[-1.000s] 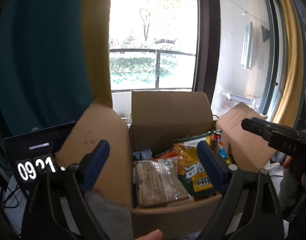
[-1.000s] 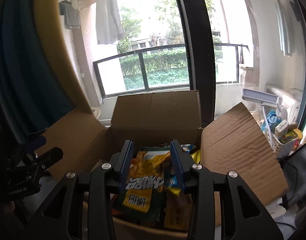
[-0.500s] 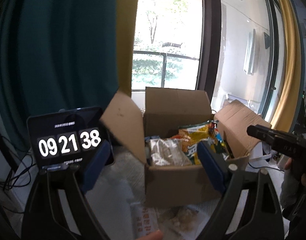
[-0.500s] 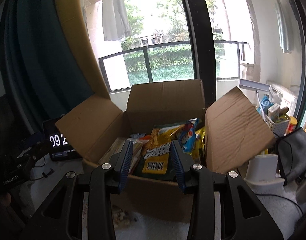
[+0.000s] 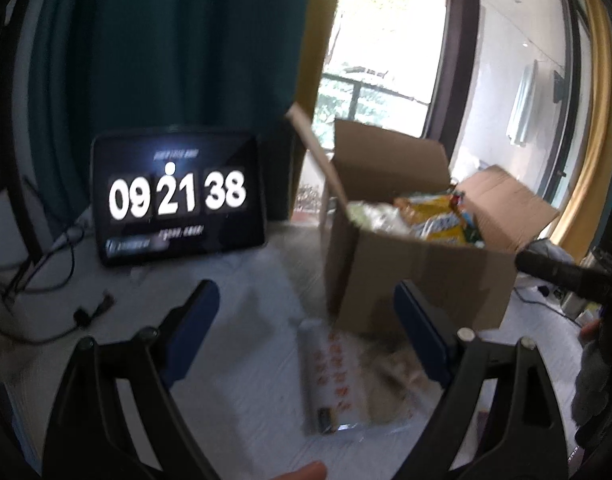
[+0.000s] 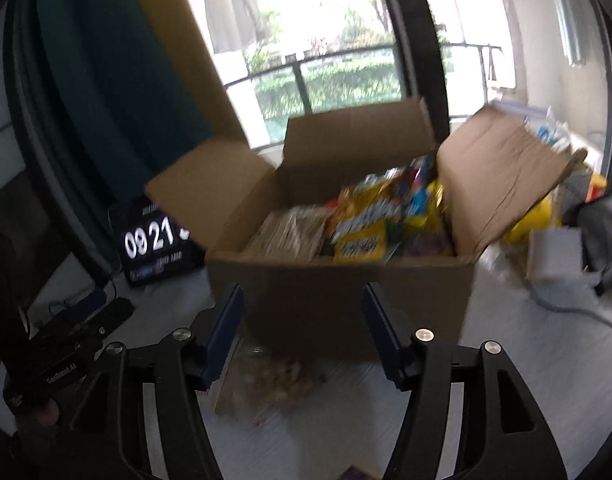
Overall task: Organize snacks
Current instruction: 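Move both tools back from the box toward the table, then grasp the clear nut bag with the right tool while the left tool grasps the white bread bag, then carry both bags into the box and open both tools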
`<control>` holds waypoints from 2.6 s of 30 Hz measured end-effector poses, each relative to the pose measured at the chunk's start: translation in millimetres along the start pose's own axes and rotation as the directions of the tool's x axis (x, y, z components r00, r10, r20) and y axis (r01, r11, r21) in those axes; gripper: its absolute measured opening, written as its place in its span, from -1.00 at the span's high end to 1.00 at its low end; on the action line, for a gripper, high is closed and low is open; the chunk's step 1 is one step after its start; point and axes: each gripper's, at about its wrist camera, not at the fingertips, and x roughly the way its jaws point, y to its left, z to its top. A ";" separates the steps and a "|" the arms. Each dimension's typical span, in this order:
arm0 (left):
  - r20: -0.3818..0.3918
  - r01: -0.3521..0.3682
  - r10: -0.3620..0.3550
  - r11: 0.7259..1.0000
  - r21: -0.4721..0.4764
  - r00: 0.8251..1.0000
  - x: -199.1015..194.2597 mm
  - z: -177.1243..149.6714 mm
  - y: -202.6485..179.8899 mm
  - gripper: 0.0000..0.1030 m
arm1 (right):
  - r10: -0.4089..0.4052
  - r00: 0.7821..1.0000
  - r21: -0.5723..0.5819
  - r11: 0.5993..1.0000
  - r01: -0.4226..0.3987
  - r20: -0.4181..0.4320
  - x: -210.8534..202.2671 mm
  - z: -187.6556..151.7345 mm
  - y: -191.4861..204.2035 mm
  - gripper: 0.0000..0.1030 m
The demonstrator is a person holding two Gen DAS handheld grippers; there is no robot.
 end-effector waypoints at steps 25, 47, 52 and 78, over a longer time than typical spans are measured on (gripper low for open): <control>-0.167 0.004 0.001 1.000 0.029 0.986 34.1 -55.0 -1.7 -0.75 | -0.075 0.946 -0.032 0.997 0.069 -0.315 107.6 -89.2 10.7 -0.54; -0.383 -0.001 0.081 0.979 0.204 0.920 110.3 -79.2 -80.8 -0.80 | -0.024 0.966 -0.047 0.999 0.013 -0.258 47.7 -115.2 -71.6 -0.35; -0.389 0.002 0.069 0.984 0.181 0.918 99.5 -79.6 -85.5 -0.68 | -0.011 0.972 -0.093 0.996 -0.011 -0.235 43.4 -114.1 -58.4 -0.32; -0.148 0.048 -0.027 0.989 0.140 0.989 -17.1 -17.0 -90.4 -0.65 | 0.028 1.000 -0.152 0.988 -0.026 0.010 -49.4 -35.1 -57.9 -0.32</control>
